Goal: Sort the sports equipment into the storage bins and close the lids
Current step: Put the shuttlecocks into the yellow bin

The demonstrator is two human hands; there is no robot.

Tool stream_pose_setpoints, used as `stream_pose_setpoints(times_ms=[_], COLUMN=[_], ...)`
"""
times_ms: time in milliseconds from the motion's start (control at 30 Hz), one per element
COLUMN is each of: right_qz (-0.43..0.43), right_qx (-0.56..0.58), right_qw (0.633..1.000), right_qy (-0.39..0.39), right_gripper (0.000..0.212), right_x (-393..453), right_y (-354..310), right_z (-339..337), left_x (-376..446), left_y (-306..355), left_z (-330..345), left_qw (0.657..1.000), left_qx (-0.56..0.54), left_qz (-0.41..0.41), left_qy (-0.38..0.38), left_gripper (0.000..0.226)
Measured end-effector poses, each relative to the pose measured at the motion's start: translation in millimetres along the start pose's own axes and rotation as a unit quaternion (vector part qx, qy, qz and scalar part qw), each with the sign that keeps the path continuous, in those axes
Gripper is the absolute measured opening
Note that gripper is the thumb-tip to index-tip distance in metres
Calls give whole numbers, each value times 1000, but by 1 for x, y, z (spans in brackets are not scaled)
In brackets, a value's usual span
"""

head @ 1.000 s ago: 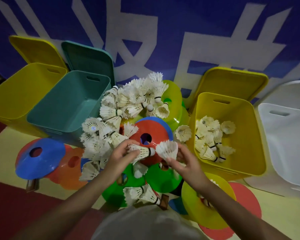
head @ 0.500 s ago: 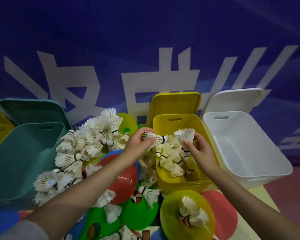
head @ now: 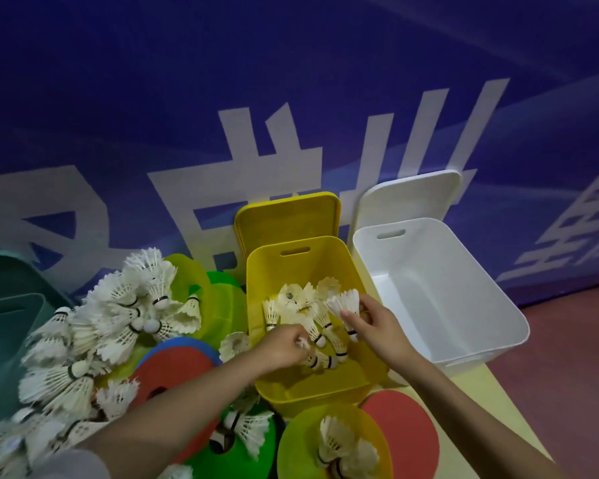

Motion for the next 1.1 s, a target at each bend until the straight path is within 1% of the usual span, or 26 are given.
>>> stream_pose_setpoints(times_ms=[67, 133, 200, 233, 267, 333, 400, 433, 467, 500, 567, 600, 667, 700, 767, 800, 867, 900, 967, 1000, 1033, 1100], right_qz=[-5, -8, -11, -13, -14, -15, -35, -55, -78, -96, -121, -127, -121, -110, -91, -83, -65, -54, 2, 35, 52, 73], right_qx=[-8, -18, -21, -24, -31, -63, -127, -171, -221, -273, -381, -426, -467, -476, -495, -506, -527, -519, -439, -397, -380, -395], right_qw=[1000, 1000, 999, 999, 998, 997, 990, 983, 971, 957, 916, 896, 874, 870, 861, 855, 842, 846, 882, 892, 887, 858], right_qy=[1, 15, 34, 41, 43, 44, 47, 48, 44, 32, -6, -26, -54, -62, -70, -75, -93, -111, -172, -215, -259, -322], right_gripper=[13, 9, 15, 19, 23, 27, 22, 19, 22, 29, 54, 66, 81, 81, 67, 60, 54, 53, 50, 47, 44, 33], right_x=[2, 3, 5, 5, 6, 5, 1, 0, -2, -3, -2, -1, 1, 2, 3, 3, 3, 4, 6, 7, 8, 11], right_y=[3, 7, 10, 12, 13, 13, 9, 6, 2, 1, 3, 5, 8, 10, 10, 10, 8, 7, 16, 25, 34, 56], right_z=[-1, -4, -6, -7, -7, -6, -3, -1, 3, 9, 22, 27, 32, 32, 32, 33, 37, 41, 53, 62, 73, 92], left_x=[5, 9, 11, 12, 11, 5, -7, -15, -22, -29, -40, -44, -49, -50, -50, -49, -49, -50, -50, -51, -52, -52], left_y=[-2, -3, -6, -7, -5, 1, 6, 5, 1, -6, -23, -30, -41, -45, -48, -48, -48, -48, -50, -52, -53, -55], left_z=[15, 23, 24, 21, 16, -3, -26, -38, -48, -56, -65, -67, -67, -66, -60, -58, -56, -56, -56, -56, -56, -56], left_qw=[997, 992, 991, 993, 996, 998, 987, 978, 969, 960, 947, 944, 940, 939, 940, 942, 943, 942, 942, 941, 940, 937], left_qx=[70, 117, 129, 113, 85, 25, -7, -11, -12, -10, -6, -13, -66, -100, -138, -137, -128, -127, -129, -130, -132, -142], left_qz=[4, 8, 5, 1, 1, 25, 66, 81, 86, 81, 52, 33, -3, -19, -38, -39, -37, -38, -38, -38, -39, -41], left_qy=[-30, -52, -48, -33, -11, 58, 146, 191, 232, 268, 317, 329, 335, 329, 311, 305, 306, 308, 309, 311, 313, 316], left_gripper=[33, 37, 38, 37, 36, 31, 25, 25, 27, 30, 39, 43, 51, 54, 55, 53, 50, 49, 49, 49, 49, 49])
Point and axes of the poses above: each hand's wrist, its own x-axis towards the middle knuckle, its own z-axis out of the palm, y = z × x, the point moved 7 cm from there along x, towards the middle knuckle, and after that the axes turned 1 degree about x, right-handed, at the moved point
